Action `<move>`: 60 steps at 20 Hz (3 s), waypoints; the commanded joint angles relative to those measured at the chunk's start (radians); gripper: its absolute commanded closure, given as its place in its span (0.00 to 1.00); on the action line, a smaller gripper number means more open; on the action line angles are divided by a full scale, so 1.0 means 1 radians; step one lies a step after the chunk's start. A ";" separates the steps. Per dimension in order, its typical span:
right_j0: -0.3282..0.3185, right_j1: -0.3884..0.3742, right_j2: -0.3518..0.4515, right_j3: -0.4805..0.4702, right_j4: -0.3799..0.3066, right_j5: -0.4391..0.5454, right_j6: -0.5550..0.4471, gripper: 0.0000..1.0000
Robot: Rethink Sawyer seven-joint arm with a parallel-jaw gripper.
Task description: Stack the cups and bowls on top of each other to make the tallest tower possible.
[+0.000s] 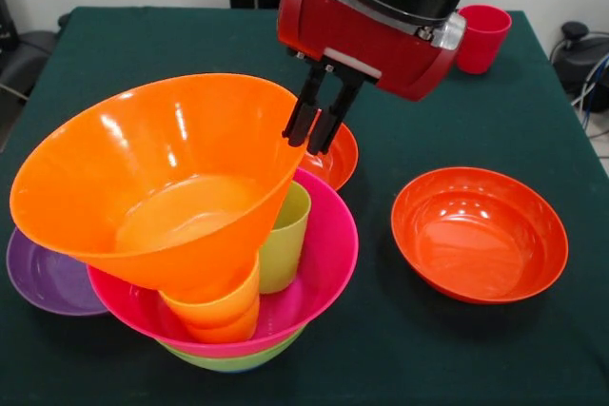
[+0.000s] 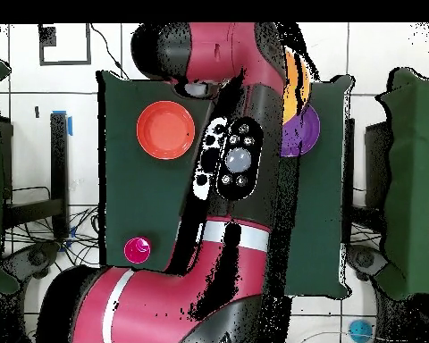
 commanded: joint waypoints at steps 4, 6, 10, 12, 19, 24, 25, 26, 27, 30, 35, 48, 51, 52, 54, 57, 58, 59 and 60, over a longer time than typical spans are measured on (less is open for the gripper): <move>0.030 0.034 0.031 0.018 0.017 0.002 0.212 1.00; 0.031 0.047 0.025 -0.001 0.021 0.009 0.219 1.00; 0.038 0.062 0.015 -0.022 0.029 0.016 0.234 1.00; 0.045 0.062 0.010 -0.013 0.032 0.009 0.243 1.00; 0.051 0.075 -0.005 -0.030 0.046 0.018 0.257 1.00; 0.055 0.085 -0.017 -0.050 0.059 0.035 0.265 1.00; 0.056 0.087 -0.019 -0.052 0.062 0.036 0.266 1.00; 0.057 0.085 -0.021 -0.044 0.063 0.031 0.266 1.00; 0.058 0.086 -0.023 -0.045 0.066 0.031 0.266 1.00; 0.058 0.098 -0.033 -0.073 0.075 0.047 0.268 1.00; 0.066 0.081 -0.040 -0.036 0.082 0.028 0.267 1.00; 0.065 0.092 -0.056 -0.043 0.111 0.028 0.265 1.00; 0.068 0.095 -0.066 -0.045 0.113 0.019 0.270 0.00; 0.067 0.094 -0.062 -0.043 0.115 0.016 0.264 0.00; 0.065 0.091 -0.056 -0.040 0.118 0.011 0.252 0.00; 0.063 0.101 -0.067 -0.067 0.125 0.047 0.248 0.00; 0.064 0.100 -0.068 -0.064 0.128 0.045 0.247 0.00; 0.065 0.100 -0.069 -0.060 0.130 0.042 0.246 0.00; 0.064 0.105 -0.069 -0.066 0.134 0.042 0.245 0.00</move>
